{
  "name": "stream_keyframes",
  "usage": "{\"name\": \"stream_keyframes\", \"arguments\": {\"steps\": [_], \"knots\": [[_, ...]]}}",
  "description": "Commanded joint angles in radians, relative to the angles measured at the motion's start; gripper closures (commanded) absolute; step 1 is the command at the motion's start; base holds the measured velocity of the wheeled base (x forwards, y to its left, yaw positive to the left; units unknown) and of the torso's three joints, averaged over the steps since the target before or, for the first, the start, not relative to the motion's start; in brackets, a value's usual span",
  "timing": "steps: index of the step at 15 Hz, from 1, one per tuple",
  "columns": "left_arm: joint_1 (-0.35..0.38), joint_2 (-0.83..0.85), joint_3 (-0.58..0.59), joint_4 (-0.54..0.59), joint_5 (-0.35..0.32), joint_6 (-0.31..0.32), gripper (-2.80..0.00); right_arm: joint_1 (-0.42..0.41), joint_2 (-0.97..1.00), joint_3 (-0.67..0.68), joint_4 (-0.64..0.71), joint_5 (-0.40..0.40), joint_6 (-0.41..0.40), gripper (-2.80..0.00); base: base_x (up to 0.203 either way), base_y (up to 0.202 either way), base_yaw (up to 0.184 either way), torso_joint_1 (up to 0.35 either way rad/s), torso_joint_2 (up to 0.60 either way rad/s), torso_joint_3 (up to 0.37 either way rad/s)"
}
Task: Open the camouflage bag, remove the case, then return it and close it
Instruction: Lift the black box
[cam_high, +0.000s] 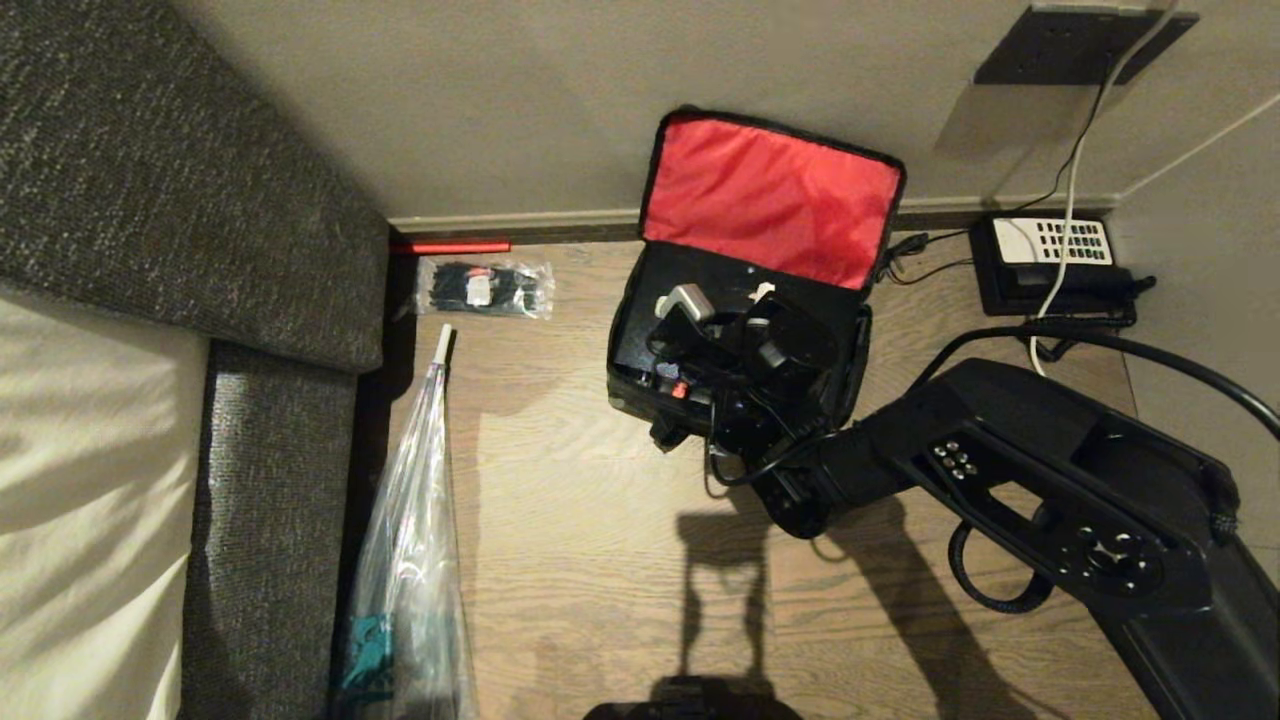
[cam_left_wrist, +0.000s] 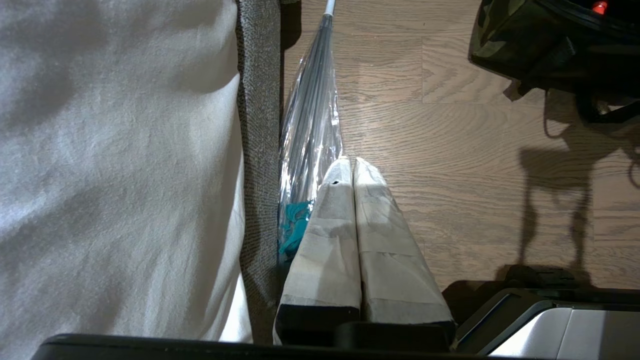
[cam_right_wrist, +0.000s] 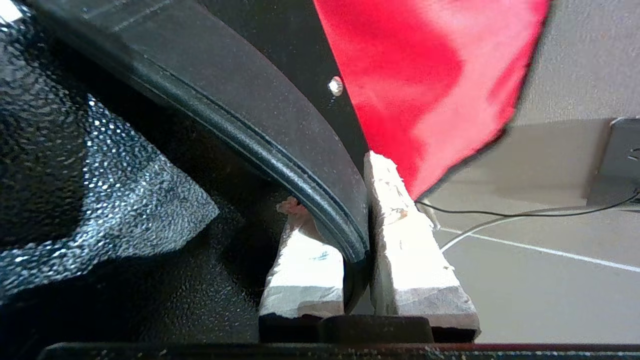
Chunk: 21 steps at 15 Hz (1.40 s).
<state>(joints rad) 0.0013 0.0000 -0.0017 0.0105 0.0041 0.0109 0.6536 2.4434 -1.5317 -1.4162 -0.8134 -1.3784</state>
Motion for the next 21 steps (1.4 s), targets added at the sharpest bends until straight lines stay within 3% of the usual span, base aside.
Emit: {"name": "stream_keyframes", "arguments": {"steps": [1,21], "knots": [[0.000,0.000,0.000,0.000,0.000,0.000,0.00,0.000,0.001,-0.001,-0.007,-0.006,-0.002,0.00,0.000,0.000,0.000,0.000,0.00,0.000],[0.000,0.000,0.000,0.000,0.000,0.000,0.00,-0.002,-0.163,0.043,0.066,-0.012,0.024,0.00,0.000,0.000,0.000,0.000,0.00,0.000]]}}
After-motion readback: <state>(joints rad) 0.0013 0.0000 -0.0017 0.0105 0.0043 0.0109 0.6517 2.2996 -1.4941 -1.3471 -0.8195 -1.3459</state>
